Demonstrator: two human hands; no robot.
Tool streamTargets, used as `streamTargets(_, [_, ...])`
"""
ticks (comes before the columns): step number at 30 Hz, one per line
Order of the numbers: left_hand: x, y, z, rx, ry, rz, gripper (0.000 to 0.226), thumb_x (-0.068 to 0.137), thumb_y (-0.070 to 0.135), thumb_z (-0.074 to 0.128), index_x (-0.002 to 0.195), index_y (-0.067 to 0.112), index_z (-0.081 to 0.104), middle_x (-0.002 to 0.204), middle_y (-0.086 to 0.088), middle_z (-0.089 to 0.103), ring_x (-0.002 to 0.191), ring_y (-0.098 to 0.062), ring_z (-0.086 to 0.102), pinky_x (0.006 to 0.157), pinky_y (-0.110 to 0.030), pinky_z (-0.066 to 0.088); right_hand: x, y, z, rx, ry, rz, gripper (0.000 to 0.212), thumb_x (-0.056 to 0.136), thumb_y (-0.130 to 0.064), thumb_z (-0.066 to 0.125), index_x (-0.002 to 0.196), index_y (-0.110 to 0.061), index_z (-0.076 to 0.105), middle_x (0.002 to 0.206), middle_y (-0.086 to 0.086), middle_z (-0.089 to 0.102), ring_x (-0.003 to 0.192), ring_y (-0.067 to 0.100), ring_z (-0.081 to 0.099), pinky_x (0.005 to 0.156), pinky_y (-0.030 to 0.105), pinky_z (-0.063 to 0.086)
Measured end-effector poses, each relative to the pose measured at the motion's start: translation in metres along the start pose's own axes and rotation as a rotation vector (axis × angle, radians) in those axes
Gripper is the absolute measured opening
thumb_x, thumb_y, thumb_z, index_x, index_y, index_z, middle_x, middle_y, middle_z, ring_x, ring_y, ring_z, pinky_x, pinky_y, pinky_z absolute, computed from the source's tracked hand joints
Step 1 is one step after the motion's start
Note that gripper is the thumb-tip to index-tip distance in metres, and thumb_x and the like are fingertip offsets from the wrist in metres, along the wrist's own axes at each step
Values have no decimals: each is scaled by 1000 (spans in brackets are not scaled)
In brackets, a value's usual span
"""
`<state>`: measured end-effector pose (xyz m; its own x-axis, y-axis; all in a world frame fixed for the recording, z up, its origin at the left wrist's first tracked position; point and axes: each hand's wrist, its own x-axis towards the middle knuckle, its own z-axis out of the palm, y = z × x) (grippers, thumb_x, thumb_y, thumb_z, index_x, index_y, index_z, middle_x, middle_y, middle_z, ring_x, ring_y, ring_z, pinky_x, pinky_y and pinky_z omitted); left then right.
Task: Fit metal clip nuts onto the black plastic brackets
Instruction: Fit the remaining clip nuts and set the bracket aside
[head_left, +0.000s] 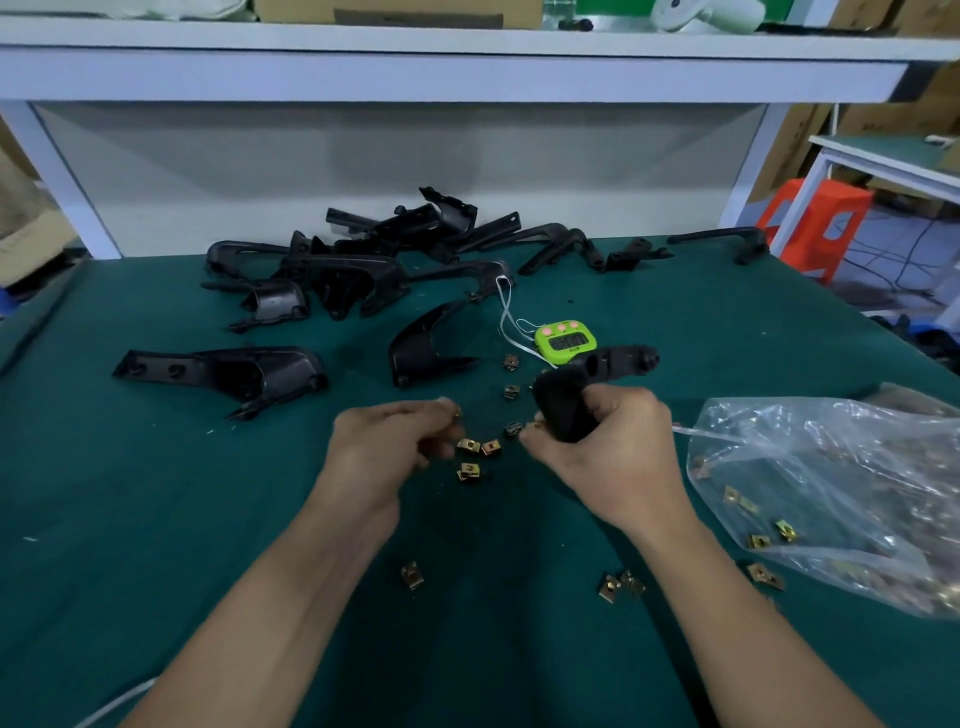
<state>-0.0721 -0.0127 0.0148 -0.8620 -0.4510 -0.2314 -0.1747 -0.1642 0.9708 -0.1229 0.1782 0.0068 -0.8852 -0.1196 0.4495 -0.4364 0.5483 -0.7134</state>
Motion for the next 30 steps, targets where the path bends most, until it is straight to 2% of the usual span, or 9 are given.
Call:
streamTargets(4, [0, 4, -4, -113, -157, 10, 15, 87, 6, 74, 76, 14, 80, 81, -6, 78, 63, -7, 69, 54, -14, 50, 1, 3, -3, -144, -314, -26, 19, 61, -40, 76, 76, -33, 65, 59, -10, 59, 53, 6, 51, 48, 18, 43])
streamTargets(6, [-1, 5, -2, -168, -227, 8, 17, 85, 1, 71, 81, 14, 81, 83, -6, 78, 68, -9, 71, 58, -16, 53, -2, 2, -1, -238, -460, -29, 27, 64, -39, 77, 90, -46, 69, 69, -20, 66, 67, 1, 59, 59, 18, 51])
streamTargets(10, [-2, 5, -5, -115, -294, 14, 14, 91, 3, 68, 96, 11, 78, 85, -7, 78, 69, -9, 70, 58, -15, 53, 0, 5, -3, -280, -325, -44, 40, 71, -18, 73, 98, -46, 65, 69, -17, 65, 72, 8, 56, 57, 26, 49])
streamTargets(15, [-6, 8, -7, -29, -407, 55, 16, 79, 23, 76, 92, 17, 83, 83, -8, 77, 70, -10, 69, 61, -17, 53, 2, 7, -3, -488, -224, -143, 61, 57, 6, 76, 101, -36, 78, 76, 2, 68, 74, 10, 21, 82, 22, 23])
streamTargets(19, [-9, 7, -6, 18, -499, 102, 23, 75, 23, 79, 95, 13, 83, 90, -11, 78, 76, -14, 68, 73, -22, 56, 6, 5, -6, -612, -298, -211, 65, 47, 7, 72, 97, -34, 79, 78, -8, 69, 86, 20, 54, 84, 26, 20])
streamTargets(22, [-10, 4, -2, 19, -486, 127, 12, 84, 9, 74, 94, 11, 83, 88, -12, 77, 73, -13, 66, 70, -23, 53, 4, 6, -4, -658, -291, -266, 65, 36, 10, 75, 85, -32, 79, 62, -12, 62, 75, 22, 58, 79, 30, 22])
streamTargets(25, [-12, 4, 1, 9, -439, 113, 14, 88, 5, 71, 90, 12, 83, 83, -11, 76, 69, -12, 65, 64, -18, 52, 3, 5, -2, -672, -273, -315, 67, 25, 8, 81, 77, -35, 79, 53, -16, 37, 66, 22, 59, 78, 31, 26])
streamTargets(27, [-12, 4, 2, 6, -413, 93, 15, 89, 5, 71, 88, 13, 83, 82, -10, 76, 66, -11, 65, 61, -17, 52, 4, 3, 0, -697, -275, -337, 69, 19, 5, 82, 73, -37, 78, 50, -13, 42, 63, 21, 60, 77, 31, 26])
streamTargets(30, [-14, 5, 3, 2, -370, 61, 13, 89, 4, 71, 85, 10, 83, 79, -10, 75, 63, -11, 65, 57, -17, 50, 5, -2, 3, -827, -413, -276, 60, 47, -4, 79, 91, -45, 76, 67, -10, 62, 79, 16, 54, 85, 28, 21])
